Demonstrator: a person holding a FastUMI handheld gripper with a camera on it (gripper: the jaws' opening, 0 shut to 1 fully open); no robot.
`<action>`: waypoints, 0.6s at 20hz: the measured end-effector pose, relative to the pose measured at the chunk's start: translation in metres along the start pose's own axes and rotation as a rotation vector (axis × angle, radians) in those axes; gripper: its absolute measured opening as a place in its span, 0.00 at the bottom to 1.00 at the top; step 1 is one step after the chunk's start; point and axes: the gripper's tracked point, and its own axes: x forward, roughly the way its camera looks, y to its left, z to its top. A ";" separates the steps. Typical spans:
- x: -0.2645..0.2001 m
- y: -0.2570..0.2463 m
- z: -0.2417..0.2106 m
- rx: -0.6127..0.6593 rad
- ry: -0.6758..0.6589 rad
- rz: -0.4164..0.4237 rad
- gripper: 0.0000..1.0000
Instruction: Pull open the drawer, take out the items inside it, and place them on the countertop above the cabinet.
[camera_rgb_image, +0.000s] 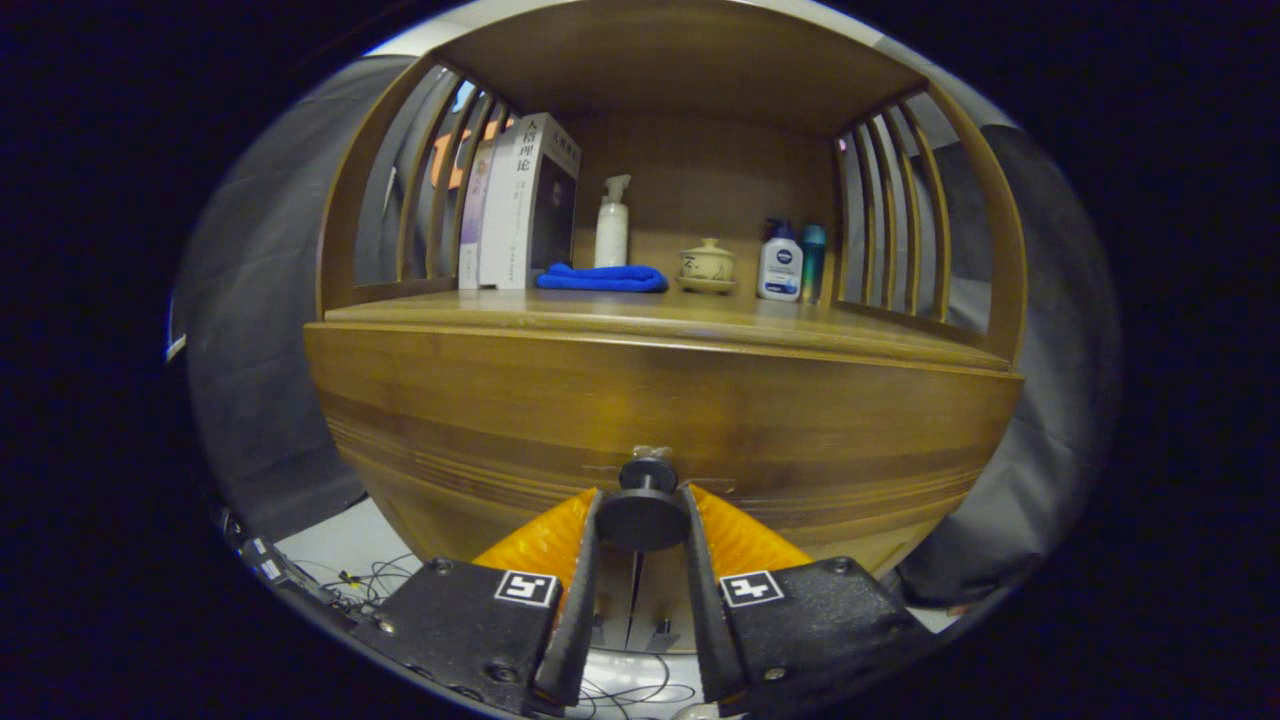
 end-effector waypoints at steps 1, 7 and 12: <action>0.000 0.000 0.001 0.005 -0.005 -0.005 0.44; 0.000 0.000 -0.001 -0.005 -0.019 0.004 0.34; -0.003 0.000 -0.001 -0.016 -0.021 0.008 0.34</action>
